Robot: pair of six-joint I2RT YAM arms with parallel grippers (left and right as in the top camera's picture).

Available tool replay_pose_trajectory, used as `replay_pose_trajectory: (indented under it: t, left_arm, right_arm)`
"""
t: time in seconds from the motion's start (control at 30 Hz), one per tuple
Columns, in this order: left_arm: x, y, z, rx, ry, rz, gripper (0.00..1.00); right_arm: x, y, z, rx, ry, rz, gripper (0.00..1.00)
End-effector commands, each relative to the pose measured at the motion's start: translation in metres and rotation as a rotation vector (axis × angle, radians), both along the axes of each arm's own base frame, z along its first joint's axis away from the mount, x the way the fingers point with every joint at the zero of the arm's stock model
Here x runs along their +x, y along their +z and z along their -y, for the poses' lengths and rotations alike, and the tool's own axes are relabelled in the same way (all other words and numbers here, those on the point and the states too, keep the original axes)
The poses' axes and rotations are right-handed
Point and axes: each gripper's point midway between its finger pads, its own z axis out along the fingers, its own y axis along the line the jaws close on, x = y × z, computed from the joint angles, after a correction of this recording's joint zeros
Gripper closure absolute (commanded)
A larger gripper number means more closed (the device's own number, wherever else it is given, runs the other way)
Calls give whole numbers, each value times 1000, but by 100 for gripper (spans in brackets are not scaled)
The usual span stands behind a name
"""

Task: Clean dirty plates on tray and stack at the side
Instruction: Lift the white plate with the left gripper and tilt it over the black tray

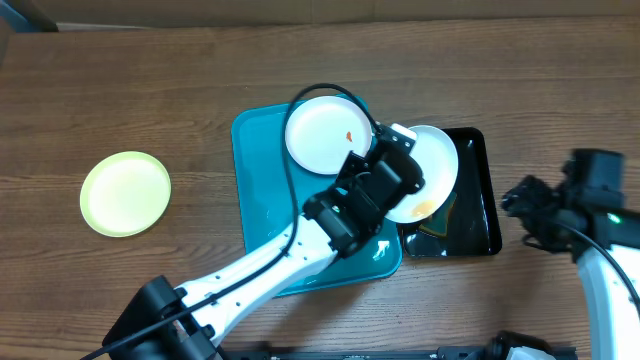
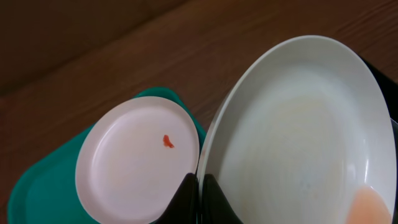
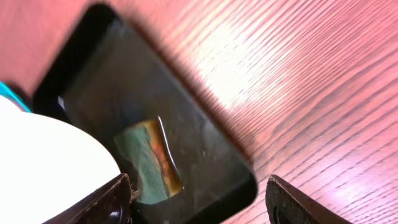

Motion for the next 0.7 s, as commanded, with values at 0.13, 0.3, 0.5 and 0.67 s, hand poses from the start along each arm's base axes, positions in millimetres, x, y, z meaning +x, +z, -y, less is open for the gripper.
replay_pose_trajectory:
  t: [0.13,0.3,0.5,0.67]
  left_arm:
    - [8,71,3,208,48,329,96]
    - [1,91,11,367,28,442,96]
    - [0,83,22,505,12,481,96]
    - [0,86,24,529,21,502,96]
  right_arm:
    - [5,30,2,126,17,143,27]
    - [5,30,2,128,18,144,27]
    - [4,30,1,129,18,141,27]
    - [4,29,1,130,18,138,27]
